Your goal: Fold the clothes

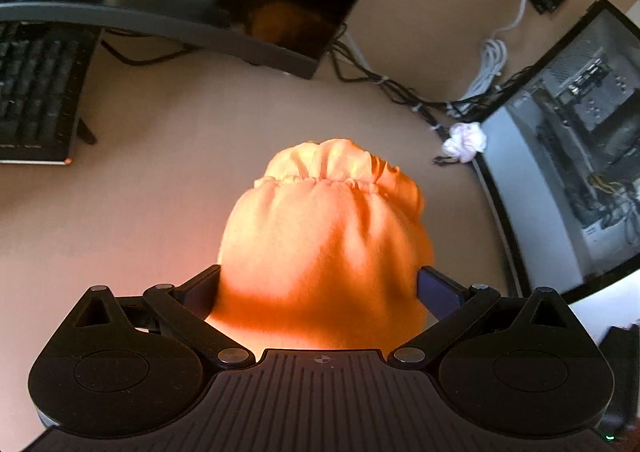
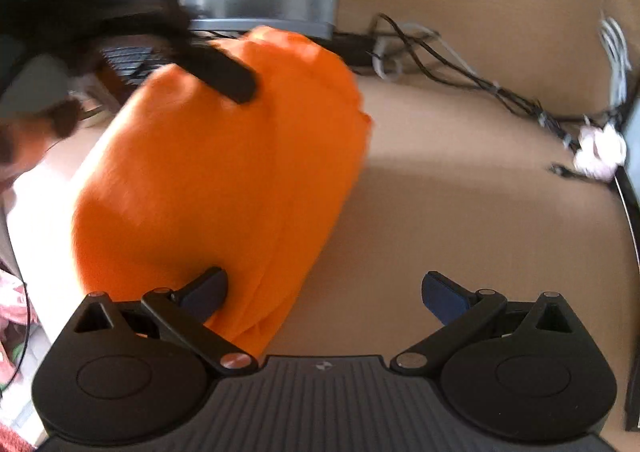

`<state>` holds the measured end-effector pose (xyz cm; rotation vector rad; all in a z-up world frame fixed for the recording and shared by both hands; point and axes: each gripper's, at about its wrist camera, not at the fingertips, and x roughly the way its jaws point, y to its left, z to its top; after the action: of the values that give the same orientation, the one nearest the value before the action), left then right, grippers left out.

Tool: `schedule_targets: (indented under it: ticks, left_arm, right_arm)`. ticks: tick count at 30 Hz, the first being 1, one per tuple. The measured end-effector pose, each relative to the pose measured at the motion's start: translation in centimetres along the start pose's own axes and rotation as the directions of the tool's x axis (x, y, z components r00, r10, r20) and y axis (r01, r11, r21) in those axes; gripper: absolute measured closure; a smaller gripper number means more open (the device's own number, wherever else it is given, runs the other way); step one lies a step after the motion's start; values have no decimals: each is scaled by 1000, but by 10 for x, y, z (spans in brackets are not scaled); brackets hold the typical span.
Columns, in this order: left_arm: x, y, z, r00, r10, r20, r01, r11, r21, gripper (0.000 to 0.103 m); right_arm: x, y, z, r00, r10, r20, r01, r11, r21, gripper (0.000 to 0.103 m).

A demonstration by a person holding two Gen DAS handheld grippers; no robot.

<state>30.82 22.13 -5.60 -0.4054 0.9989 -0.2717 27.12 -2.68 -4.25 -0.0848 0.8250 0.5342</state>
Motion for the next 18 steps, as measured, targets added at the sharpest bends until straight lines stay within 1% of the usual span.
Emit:
schedule_targets:
  ticks: [4,6,8,10,11,12,14,15,16,17,18]
  left_arm:
    - [-9,-3,-6,998,52,19,-53,997,60,0]
    - [-12,-2,-10,997,69,22,-70,995,71,0]
    - [-14,1,-12,996,80,26,-82,995,62,0]
    - [-17,0,-14,996,88,31,-89,995,53,0]
    - [-18,-2,-15,995,92,33,-93,994,61,0]
    - [-20,-4,-16,995,95,35,-98,993,71,0]
    - [-22,-8,-18,995,98,36,-100,991,86,0]
    - [-24,-9,-19,995,97,37,-100,991,92,0]
    - [-25,-11,-20,995,96,37,-99,990,98,0]
    - [-26,-11,-21,995,92,38,-96,991,97,0]
    - [-29,-10,-22,995,94,47,-98,991,93,0]
  right_arm:
    - [-17,7,-4,996,88,33,-89,995,34,0]
    - [-26,-11,-5,995,95,35,-98,991,97,0]
    - [-30,-21,-4,996,78,47,-84,990,117,0]
    - [-36,-23,-5,992,106,67,-114,984,138,0]
    - [-38,-23,-5,985,151,79,-162,974,161,3]
    - [-39,-22,-6,972,221,86,-234,953,194,7]
    - [-37,-18,-8,928,360,92,-372,891,260,16]
    - [-31,-13,-8,911,404,83,-410,869,277,19]
    - [-25,-7,-9,895,441,72,-442,849,290,24]
    - [-19,-1,-8,891,450,58,-446,848,286,26]
    - [-11,7,-6,897,440,44,-434,858,273,26]
